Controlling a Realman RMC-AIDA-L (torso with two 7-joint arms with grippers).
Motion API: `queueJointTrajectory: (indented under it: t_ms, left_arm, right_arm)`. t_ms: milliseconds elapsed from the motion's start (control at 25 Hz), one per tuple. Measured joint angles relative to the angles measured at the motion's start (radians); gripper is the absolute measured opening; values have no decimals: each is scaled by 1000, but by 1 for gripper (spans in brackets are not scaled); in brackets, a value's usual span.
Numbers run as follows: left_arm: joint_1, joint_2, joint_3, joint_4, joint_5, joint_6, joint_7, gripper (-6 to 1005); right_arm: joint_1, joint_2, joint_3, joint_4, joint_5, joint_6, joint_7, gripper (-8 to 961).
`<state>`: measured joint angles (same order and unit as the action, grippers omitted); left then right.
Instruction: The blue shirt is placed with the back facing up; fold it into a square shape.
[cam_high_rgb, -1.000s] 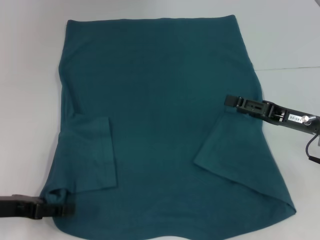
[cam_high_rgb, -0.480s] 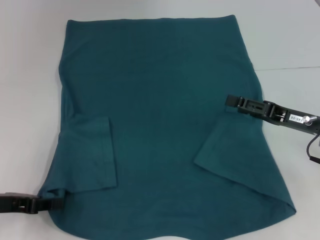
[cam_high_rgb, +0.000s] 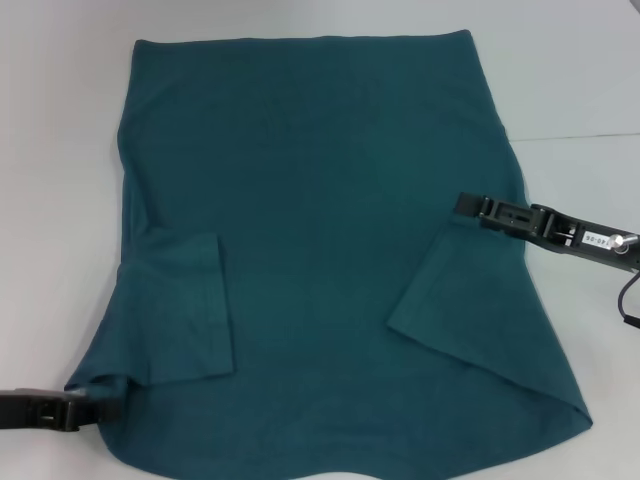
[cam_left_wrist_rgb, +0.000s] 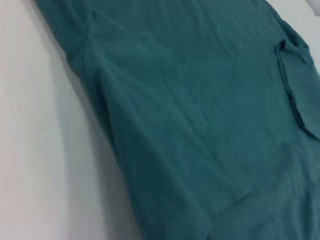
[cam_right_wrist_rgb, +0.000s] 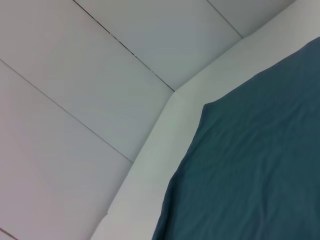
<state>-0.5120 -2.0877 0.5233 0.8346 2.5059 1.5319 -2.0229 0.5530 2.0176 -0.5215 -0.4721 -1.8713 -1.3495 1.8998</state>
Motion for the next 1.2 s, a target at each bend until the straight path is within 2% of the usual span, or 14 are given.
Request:
queueJointTrajectory:
  t_ms: [200, 280, 320, 360, 440, 520, 640, 800, 1200]
  left_arm:
    - [15, 0, -25, 4, -18, 60, 12, 60]
    - [19, 0, -39, 5, -23, 66, 17, 61]
    - [21, -1, -48, 5, -27, 66, 19, 61]
    - [23, -1, -55, 4, -31, 65, 20, 62]
    - [27, 0, -66, 1, -36, 61, 21, 63]
    - [32, 0, -73, -2, -40, 56, 23, 64]
    - [37, -4, -73, -9, -42, 32, 27, 66]
    - [39, -7, -73, -19, -42, 14, 27, 69]
    - [35, -12, -65, -22, -36, 12, 23, 75]
  right_arm:
    - [-16, -30, -21, 3, -32, -13, 43, 927]
    - [-23, -47, -26, -1, -64, -40, 76, 926]
    - [-34, -70, -26, -3, -93, -75, 112, 926]
    - [-41, -82, -26, -4, -103, -90, 126, 926]
    - [-48, -90, -26, -5, -108, -99, 136, 926]
    - [-71, -108, -25, -14, -113, -119, 159, 926]
    - [-103, -111, -13, -46, -111, -132, 177, 926]
    - [-130, -104, 21, -74, -109, -145, 182, 926]
    - [-127, -102, 24, -76, -112, -149, 176, 925]
